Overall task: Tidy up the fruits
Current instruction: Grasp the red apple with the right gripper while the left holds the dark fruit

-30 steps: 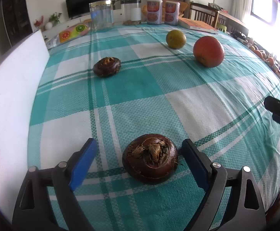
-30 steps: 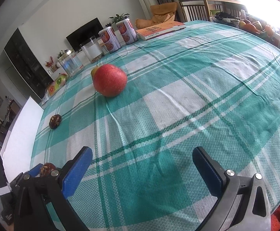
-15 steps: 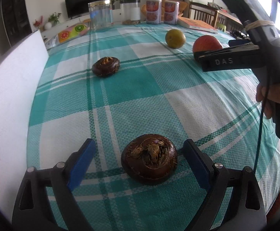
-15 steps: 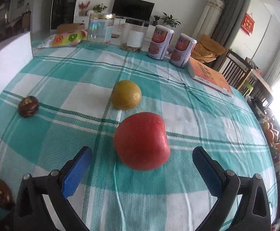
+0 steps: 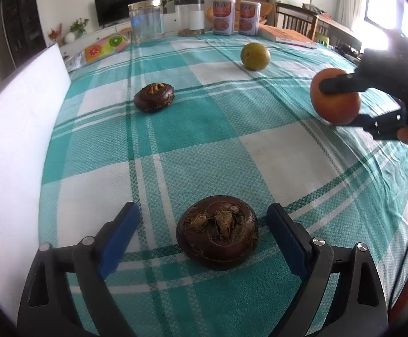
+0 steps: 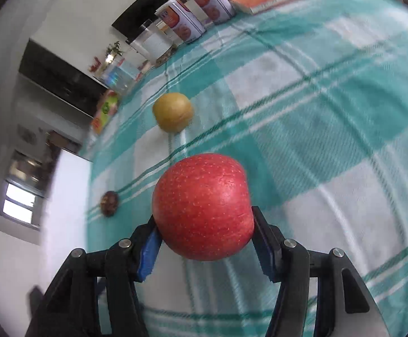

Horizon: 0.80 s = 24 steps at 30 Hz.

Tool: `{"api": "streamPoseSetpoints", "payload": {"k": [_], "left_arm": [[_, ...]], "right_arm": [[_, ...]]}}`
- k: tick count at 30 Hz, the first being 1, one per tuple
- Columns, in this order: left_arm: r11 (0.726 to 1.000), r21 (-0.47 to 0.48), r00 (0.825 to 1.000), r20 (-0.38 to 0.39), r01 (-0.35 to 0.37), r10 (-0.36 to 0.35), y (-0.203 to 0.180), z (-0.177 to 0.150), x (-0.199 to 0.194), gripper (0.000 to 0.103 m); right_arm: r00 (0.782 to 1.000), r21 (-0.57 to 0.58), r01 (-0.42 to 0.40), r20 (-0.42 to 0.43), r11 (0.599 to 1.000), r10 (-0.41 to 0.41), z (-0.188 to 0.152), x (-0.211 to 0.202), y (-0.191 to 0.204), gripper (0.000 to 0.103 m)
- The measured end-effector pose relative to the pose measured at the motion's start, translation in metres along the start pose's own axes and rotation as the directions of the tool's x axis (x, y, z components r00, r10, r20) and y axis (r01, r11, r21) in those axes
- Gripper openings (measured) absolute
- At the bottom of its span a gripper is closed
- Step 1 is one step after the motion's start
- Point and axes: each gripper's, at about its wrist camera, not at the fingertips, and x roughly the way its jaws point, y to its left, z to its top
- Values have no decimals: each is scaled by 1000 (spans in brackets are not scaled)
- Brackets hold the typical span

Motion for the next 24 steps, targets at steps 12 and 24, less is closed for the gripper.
{"api": "streamPoseSetpoints", "payload": {"k": [12, 24], "left_arm": [[1000, 0, 1000, 0, 0, 0, 0, 0, 0, 93], [998, -12, 998, 2, 63, -63, 5, -2, -4, 93]], "right_arm": [[999, 70, -38, 35, 997, 36, -25, -20, -15, 69], [993, 12, 39, 113, 999, -40, -26, -50, -25, 79]]}}
